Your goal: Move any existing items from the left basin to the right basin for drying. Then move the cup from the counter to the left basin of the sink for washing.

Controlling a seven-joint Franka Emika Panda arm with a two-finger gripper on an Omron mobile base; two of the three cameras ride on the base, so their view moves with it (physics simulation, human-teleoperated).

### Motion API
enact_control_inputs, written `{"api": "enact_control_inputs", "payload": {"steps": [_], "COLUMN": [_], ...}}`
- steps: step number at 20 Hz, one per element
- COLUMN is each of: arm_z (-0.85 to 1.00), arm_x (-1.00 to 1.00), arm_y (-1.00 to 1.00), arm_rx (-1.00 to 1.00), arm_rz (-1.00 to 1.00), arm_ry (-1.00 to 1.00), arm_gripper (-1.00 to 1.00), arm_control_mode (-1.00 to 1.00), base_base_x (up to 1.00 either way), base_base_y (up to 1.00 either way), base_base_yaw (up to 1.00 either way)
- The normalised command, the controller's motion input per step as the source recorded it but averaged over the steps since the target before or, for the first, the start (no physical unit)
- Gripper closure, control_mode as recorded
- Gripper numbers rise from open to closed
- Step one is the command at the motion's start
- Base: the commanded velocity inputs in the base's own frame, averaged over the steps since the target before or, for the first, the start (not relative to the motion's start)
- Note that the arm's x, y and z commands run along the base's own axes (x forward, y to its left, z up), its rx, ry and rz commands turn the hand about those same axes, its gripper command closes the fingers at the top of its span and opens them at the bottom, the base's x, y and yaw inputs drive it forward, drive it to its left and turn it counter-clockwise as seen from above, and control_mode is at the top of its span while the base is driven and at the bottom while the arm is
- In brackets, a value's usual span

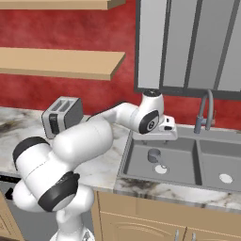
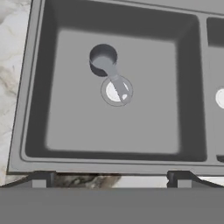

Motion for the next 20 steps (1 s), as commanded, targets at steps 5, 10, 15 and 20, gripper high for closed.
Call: {"api": "enact_control_inputs", "payload": {"steps": [5,10,15,20], "arm_z": [-0.18,-0.15,-0.21,-0.22], "arm_x": [0.23,0.10,0.20,0.32], "arm_y": [0.00,0.00,0.00,0.00], "arm_rx": [0.00,0.00,0.00,0.00], "arm_rz": [0.03,0.03,0.01,0.00], "arm_ry": [0.00,0.02,0.00,0.00], "arm_gripper": [-1.00,-1.00,-1.00,-1.00], "arm_control_mode": [-1.00,-1.00,-1.00,-1.00], "base_base_x": [0.00,0.00,0.00,0.00], "base_base_y": [0.00,0.00,0.00,0.00], "base_base_yaw": [0.00,0.00,0.00,0.00]}}
